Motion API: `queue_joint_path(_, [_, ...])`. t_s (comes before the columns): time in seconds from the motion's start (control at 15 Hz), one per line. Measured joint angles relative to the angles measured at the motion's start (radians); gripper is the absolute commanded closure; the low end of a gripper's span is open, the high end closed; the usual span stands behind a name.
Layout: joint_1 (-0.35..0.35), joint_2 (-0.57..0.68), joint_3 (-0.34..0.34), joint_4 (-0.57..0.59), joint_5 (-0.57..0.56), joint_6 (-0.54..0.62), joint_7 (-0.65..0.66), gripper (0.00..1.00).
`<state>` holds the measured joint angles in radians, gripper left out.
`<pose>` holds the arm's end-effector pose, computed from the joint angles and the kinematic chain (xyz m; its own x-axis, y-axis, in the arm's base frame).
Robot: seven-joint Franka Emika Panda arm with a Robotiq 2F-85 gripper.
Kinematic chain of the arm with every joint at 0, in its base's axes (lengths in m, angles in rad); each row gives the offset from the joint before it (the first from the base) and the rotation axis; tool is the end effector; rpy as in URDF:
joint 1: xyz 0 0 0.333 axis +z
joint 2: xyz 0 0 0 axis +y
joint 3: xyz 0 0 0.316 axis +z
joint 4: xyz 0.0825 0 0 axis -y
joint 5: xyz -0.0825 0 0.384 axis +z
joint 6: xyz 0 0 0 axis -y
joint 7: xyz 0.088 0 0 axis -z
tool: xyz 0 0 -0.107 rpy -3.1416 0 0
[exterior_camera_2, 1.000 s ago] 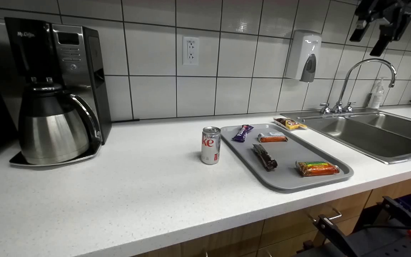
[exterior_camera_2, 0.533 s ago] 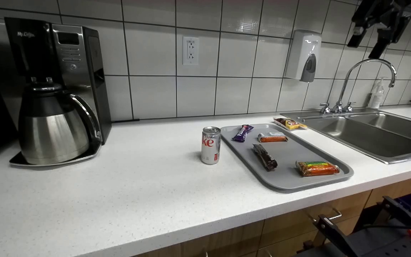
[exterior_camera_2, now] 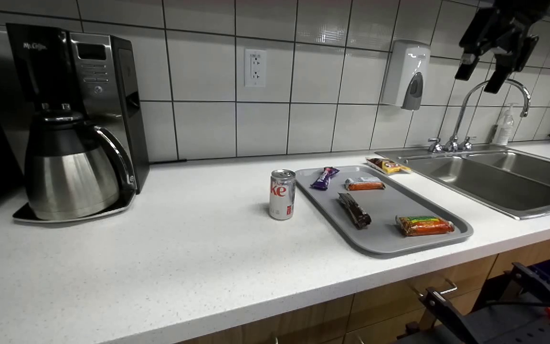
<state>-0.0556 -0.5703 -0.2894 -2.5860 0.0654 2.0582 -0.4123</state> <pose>0.3548 -0.1243 0.4417 0.9925 0.0693 0.1008 0.0873 -0.9785 -0.1867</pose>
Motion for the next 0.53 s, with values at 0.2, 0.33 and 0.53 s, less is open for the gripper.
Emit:
queue_joint_path(0.2, [0.000,0.018,0.012,-0.034,0.000,0.082,0.011,0.00])
queue_joint_path(0.33, [0.000,0.040,0.025,-0.054,-0.001,0.150,0.021,0.00])
queue_joint_path(0.53, [0.000,0.086,0.055,-0.080,-0.001,0.264,0.052,0.00])
